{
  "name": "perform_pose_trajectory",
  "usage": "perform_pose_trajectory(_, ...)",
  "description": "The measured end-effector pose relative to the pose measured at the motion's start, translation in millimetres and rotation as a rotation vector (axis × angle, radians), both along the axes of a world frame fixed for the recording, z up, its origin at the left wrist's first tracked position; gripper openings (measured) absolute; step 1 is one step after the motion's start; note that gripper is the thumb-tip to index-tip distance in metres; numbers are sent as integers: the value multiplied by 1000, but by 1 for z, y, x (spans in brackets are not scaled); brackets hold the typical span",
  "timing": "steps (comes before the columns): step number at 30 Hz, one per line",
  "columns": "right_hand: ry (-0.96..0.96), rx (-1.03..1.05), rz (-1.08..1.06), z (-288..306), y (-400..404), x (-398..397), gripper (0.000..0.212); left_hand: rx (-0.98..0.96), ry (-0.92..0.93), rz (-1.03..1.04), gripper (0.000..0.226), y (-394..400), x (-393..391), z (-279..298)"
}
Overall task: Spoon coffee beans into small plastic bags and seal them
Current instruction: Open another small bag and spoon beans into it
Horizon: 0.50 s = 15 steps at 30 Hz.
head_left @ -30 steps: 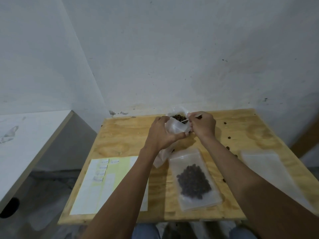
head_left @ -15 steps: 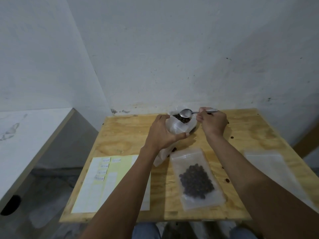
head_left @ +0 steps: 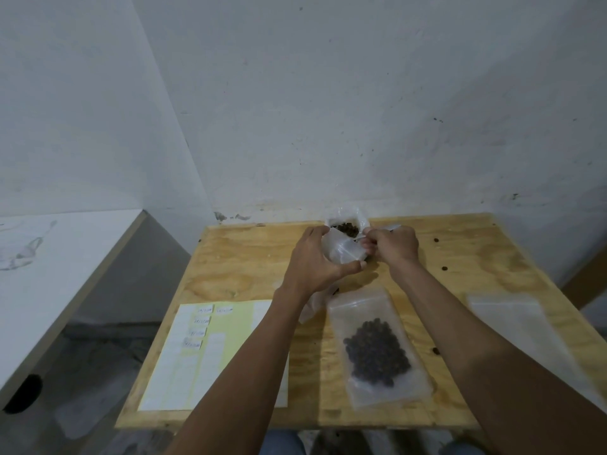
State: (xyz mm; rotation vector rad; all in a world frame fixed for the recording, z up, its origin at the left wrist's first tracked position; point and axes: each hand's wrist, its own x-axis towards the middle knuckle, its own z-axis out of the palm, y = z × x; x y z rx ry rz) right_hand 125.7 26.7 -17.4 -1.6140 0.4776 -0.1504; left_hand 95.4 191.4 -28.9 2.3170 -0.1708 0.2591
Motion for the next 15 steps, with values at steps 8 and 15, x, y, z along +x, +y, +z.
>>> perform_pose_trajectory(8,-5,183,-135,4,-7,-5,6,19,-5,3,102,4,-4,4)
perform_pose_trajectory(15,-113,287,-141,28,-20,-13,9,113,-54,82,116,6,-17,10)
